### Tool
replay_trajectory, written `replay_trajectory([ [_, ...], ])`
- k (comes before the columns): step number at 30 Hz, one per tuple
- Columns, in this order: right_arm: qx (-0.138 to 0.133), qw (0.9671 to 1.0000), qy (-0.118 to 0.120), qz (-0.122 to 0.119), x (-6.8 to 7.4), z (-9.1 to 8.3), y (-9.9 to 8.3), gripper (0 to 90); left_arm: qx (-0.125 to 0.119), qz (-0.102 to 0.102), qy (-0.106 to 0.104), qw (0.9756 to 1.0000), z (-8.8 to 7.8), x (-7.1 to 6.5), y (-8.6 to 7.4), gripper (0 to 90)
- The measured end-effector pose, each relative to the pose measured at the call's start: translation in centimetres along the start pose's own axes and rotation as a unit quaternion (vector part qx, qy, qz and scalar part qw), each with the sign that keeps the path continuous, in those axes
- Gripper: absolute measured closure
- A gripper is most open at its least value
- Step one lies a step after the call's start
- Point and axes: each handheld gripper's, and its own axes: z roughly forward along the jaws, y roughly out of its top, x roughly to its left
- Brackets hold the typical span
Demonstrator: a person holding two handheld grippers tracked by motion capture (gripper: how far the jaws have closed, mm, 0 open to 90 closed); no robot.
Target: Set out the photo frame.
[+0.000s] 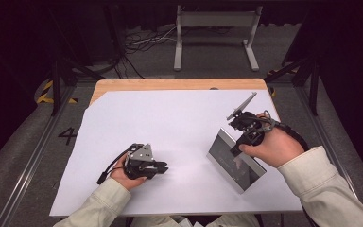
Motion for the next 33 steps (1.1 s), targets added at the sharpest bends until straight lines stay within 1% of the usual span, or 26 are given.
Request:
replay_trajectory([
  [1, -0.001, 1.0, -0.001, -0.007, -0.1, -0.3, 0.6, 83.7, 0.001, -0.002, 0.003, 1.0, -0.2, 0.0, -0.1, 77.7],
  [3, 0.0, 0.9999, -0.001, -0.016, -0.1, -0.5, 1.0, 83.7, 0.0, -0.005, 0.006, 1.0, -0.4, 0.0, -0.4, 77.7],
  [4, -0.001, 0.9998, 0.0, -0.019, -0.1, -0.6, 1.2, 83.8, -0.001, -0.009, 0.008, 0.9999, -0.5, -0.1, -0.5, 77.7],
  [7, 0.001, 0.9997, -0.002, -0.025, -0.1, -0.8, 1.7, 83.8, -0.002, -0.01, 0.01, 0.9999, -0.6, 0.0, -0.6, 77.7],
  [9, -0.001, 0.9989, -0.006, -0.047, -0.1, -1.0, 2.4, 83.8, -0.002, -0.014, 0.012, 0.9998, -0.8, 0.1, -0.7, 77.7],
  [10, -0.001, 0.9989, -0.006, -0.047, -0.1, -1.0, 2.4, 83.8, -0.002, -0.014, 0.012, 0.9998, -0.8, 0.2, -0.7, 77.7],
  [11, 0.0, 0.9981, -0.011, -0.061, -0.1, -1.1, 2.8, 83.8, -0.003, -0.016, 0.013, 0.9998, -0.8, 0.2, -0.7, 77.7],
  [14, 0.005, 0.9969, -0.015, -0.078, -0.1, -1.1, 3.3, 83.8, -0.005, -0.016, 0.015, 0.9998, -0.9, 0.3, -0.8, 77.7],
  [15, 0.005, 0.9969, -0.015, -0.078, -0.1, -1.1, 3.3, 83.8, -0.004, -0.017, 0.014, 0.9997, -0.9, 0.3, -0.8, 77.7],
  [16, 0.01, 0.9955, -0.019, -0.092, 0.0, -1.2, 3.7, 83.8, -0.005, -0.017, 0.014, 0.9998, -0.9, 0.3, -0.8, 77.7],
  [18, 0.01, 0.9939, -0.022, -0.107, 0.1, -1.1, 4.0, 83.7, -0.006, -0.017, 0.013, 0.9997, -0.9, 0.3, -0.8, 77.6],
  [19, 0.01, 0.9939, -0.022, -0.107, 0.1, -1.1, 4.0, 83.7, -0.006, -0.017, 0.013, 0.9997, -0.9, 0.3, -0.8, 77.6],
  [20, 0.012, 0.9904, -0.022, -0.136, 0.2, -1.1, 4.4, 83.8, -0.006, -0.018, 0.013, 0.9997, -0.9, 0.4, -0.8, 77.6],
  [21, 0.012, 0.9904, -0.022, -0.136, 0.2, -1.1, 4.4, 83.8, -0.006, -0.018, 0.013, 0.9997, -0.9, 0.4, -0.8, 77.6],
  [22, 0.015, 0.9885, -0.023, -0.149, 0.3, -1.1, 4.6, 83.8, -0.006, -0.018, 0.013, 0.9997, -0.9, 0.4, -0.8, 77.6],
  [23, 0.011, 0.9845, -0.027, -0.173, 0.4, -1.0, 4.9, 83.8, -0.007, -0.018, 0.013, 0.9997, -0.9, 0.4, -0.8, 77.6],
  [24, 0.011, 0.9845, -0.027, -0.173, 0.4, -1.0, 4.9, 83.8, -0.007, -0.018, 0.014, 0.9997, -0.9, 0.4, -0.8, 77.6],
  [25, 0.01, 0.9823, -0.03, -0.185, 0.5, -1.0, 5.1, 83.8, -0.007, -0.018, 0.013, 0.9997, -1.0, 0.4, -0.8, 77.6],
  [27, 0.011, 0.9816, -0.03, -0.188, 0.6, -1.0, 5.2, 83.8, -0.007, -0.018, 0.013, 0.9997, -1.0, 0.3, -0.8, 77.6],
  [28, 0.012, 0.98, -0.028, -0.196, 0.7, -1.0, 5.5, 83.7, -0.007, -0.018, 0.013, 0.9997, -1.0, 0.3, -0.8, 77.6],
  [30, 0.012, 0.9799, -0.025, -0.198, 0.7, -0.9, 5.6, 83.8, -0.006, -0.017, 0.013, 0.9997, -0.9, 0.3, -0.8, 77.6],
  [33, 0.016, 0.9743, -0.027, -0.223, 0.9, -0.8, 6.0, 83.8, -0.005, -0.017, 0.014, 0.9997, -0.9, 0.4, -0.8, 77.4],
])
